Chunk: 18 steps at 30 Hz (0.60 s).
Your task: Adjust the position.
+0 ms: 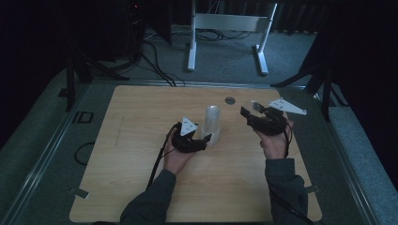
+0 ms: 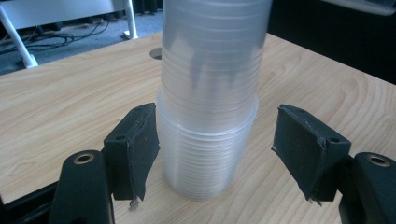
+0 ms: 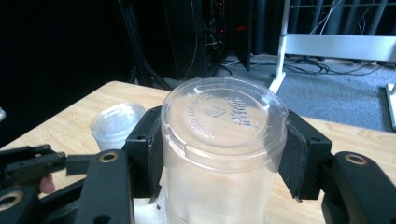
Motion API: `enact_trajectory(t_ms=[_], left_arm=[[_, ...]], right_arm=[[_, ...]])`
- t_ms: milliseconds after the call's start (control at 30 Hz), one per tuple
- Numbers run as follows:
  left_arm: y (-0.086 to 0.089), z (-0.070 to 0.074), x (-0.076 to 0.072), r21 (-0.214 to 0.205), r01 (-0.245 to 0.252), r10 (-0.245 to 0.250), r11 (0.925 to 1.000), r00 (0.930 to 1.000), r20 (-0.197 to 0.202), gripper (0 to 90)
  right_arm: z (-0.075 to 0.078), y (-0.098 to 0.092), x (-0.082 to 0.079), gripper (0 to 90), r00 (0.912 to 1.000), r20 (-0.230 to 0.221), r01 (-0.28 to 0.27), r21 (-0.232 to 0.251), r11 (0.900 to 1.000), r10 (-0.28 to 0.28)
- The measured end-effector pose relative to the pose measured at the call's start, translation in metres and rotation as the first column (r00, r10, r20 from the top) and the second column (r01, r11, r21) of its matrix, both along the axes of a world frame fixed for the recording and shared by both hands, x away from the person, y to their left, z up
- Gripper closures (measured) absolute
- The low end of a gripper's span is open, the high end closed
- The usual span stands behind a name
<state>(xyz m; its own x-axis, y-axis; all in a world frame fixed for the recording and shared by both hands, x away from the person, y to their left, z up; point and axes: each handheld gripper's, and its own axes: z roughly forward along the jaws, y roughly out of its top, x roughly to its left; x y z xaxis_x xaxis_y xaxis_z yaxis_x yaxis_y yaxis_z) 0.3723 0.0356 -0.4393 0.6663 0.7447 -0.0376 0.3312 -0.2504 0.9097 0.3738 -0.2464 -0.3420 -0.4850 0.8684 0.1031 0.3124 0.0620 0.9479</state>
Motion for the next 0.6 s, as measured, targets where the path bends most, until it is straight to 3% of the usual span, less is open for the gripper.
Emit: enact_trajectory(t_ms=[600], left_arm=[[-0.011, 0.002, -0.014, 0.018, 0.062, -0.062, 0.9979, 0.9979, 0.02, 32.0]], right_arm=[[-0.027, -0.022, -0.009, 40.9, 0.9977, -0.055, 0.042, 0.019, 0.999, -0.041]])
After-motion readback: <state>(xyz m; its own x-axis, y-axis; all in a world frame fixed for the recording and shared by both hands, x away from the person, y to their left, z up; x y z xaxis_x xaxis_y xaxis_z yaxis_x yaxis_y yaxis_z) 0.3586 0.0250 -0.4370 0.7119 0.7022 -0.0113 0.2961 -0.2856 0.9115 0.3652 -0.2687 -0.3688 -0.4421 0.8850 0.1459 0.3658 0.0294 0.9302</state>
